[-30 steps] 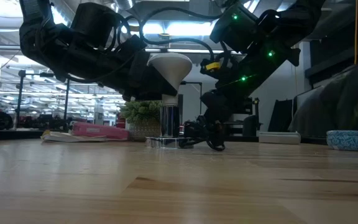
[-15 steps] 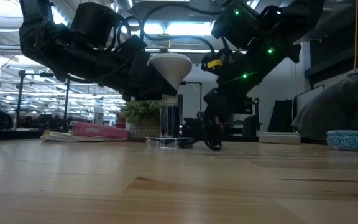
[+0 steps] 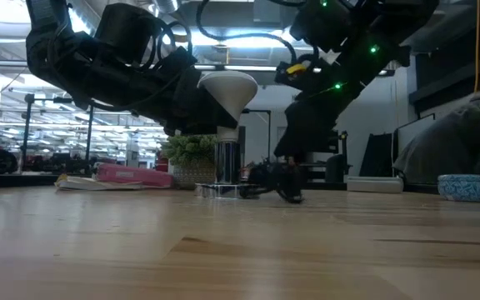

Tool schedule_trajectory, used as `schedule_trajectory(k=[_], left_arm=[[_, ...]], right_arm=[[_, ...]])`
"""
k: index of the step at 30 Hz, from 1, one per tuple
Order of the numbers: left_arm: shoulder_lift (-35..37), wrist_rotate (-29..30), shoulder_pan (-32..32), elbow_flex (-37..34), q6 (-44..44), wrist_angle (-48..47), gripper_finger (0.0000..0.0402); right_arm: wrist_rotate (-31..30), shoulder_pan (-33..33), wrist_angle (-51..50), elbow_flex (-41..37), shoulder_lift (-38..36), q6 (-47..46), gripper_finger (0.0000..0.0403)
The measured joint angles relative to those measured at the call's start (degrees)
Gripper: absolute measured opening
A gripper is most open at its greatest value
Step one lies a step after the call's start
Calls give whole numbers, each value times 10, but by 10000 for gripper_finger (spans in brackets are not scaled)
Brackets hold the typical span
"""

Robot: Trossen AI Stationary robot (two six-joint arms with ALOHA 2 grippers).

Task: Screw lightbulb
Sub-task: Insert the lightbulb into the lamp

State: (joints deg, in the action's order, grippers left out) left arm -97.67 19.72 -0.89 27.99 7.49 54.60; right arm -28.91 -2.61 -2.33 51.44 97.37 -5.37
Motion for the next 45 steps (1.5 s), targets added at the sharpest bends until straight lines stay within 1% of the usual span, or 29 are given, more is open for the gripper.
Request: schedule_trajectory(k=[7,10,16,21,25,31,38,42,45], left_arm=[[0,0,0,0,-2,0,150],[0,0,0,0,-2,0,150],[0,0,0,0,-2,0,150],[0,0,0,0,-1,0,150],[0,0,0,0,-1,0,150],[0,0,0,0,0,0,150],[0,0,0,0,-2,0,150],[0,0,0,0,-1,0,150],[0,0,0,0,-1,0,150]], right_arm=[[96,0,-39,0,0,-24,168],[135,0,-16,0,0,-27,168],[227,0,59,0,0,-72,168],[272,0,64,0,0,-79,168],[286,-5,77,0,11,-79,168],[285,-31,132,0,61,-77,168],[280,-30,154,0,101,-78,168],[250,-31,162,2,114,-78,168],[207,-31,153,2,115,-78,168]])
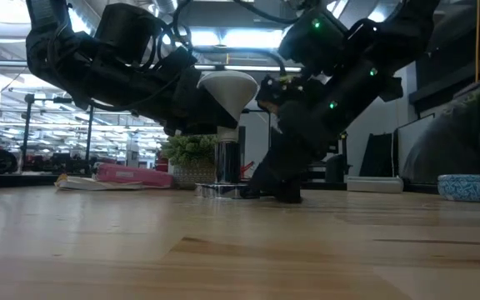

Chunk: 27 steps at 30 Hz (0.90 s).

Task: Screw lightbulb
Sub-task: Insert the lightbulb into the lamp

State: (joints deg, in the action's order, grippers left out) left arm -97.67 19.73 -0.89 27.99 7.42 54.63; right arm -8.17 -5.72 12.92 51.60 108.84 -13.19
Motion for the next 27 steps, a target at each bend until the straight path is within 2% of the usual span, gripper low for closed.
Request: schedule_trajectory(k=[6,10,21,27], left_arm=[[0,2,0,0,1,0,150],[0,3,0,0,1,0,150],[0,6,1,0,1,0,150],[0,5,1,0,1,0,150]], right_arm=[[-102,2,-17,-1,1,0,168],[-133,15,-27,-1,1,-1,168],[-149,68,-27,-2,1,3,168],[-152,80,-24,-2,2,39,168]])
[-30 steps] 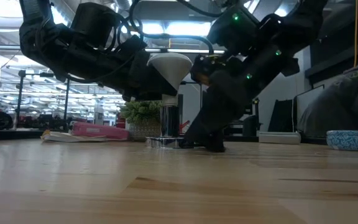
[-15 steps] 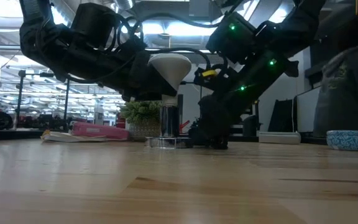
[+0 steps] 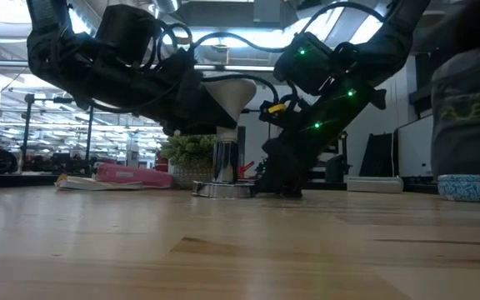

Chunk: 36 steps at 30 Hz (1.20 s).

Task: Screw lightbulb
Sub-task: Insert the lightbulb into the lamp

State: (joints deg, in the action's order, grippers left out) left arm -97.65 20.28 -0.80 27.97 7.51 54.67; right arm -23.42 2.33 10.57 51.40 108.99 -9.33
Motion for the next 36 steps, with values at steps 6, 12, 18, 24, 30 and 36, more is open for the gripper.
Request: schedule_trajectory(k=[6,12,18,24,30,36], left_arm=[[0,-1,0,0,0,0,150],[0,-2,-1,0,-1,0,150],[0,-2,-1,0,-1,0,150],[0,-1,-1,0,-1,0,150],[0,0,-1,0,0,0,150],[0,0,-1,0,2,2,150]], right_arm=[[5,0,1,0,0,25,168],[15,-2,-12,0,-20,26,168],[5,-17,-60,0,-75,25,168],[48,-51,-78,0,-96,20,168],[80,-97,-74,0,-92,-8,168],[44,-118,-47,0,-77,-9,168]])
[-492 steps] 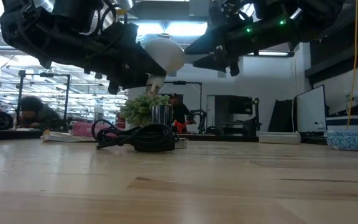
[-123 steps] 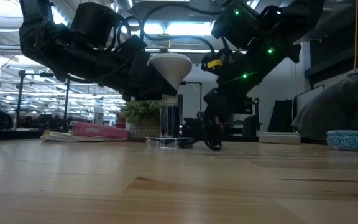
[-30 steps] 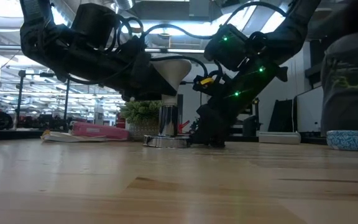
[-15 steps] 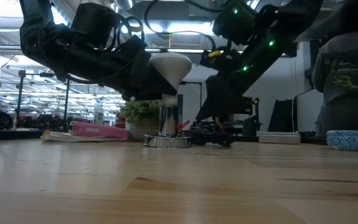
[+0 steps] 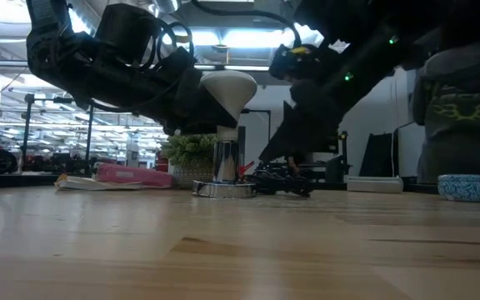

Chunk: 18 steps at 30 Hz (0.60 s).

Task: Screw lightbulb
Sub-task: Insert the lightbulb into the lamp

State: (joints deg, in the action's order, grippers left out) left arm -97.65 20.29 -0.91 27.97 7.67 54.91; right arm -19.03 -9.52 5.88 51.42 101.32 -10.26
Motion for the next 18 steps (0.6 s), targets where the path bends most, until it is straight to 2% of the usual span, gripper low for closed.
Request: schedule_trajectory(k=[9,18], left_arm=[[0,5,-13,0,9,0,150],[0,22,-18,1,7,-3,150]], right_arm=[[5,2,-16,0,22,-14,168],[-34,2,-10,0,32,-13,168]])
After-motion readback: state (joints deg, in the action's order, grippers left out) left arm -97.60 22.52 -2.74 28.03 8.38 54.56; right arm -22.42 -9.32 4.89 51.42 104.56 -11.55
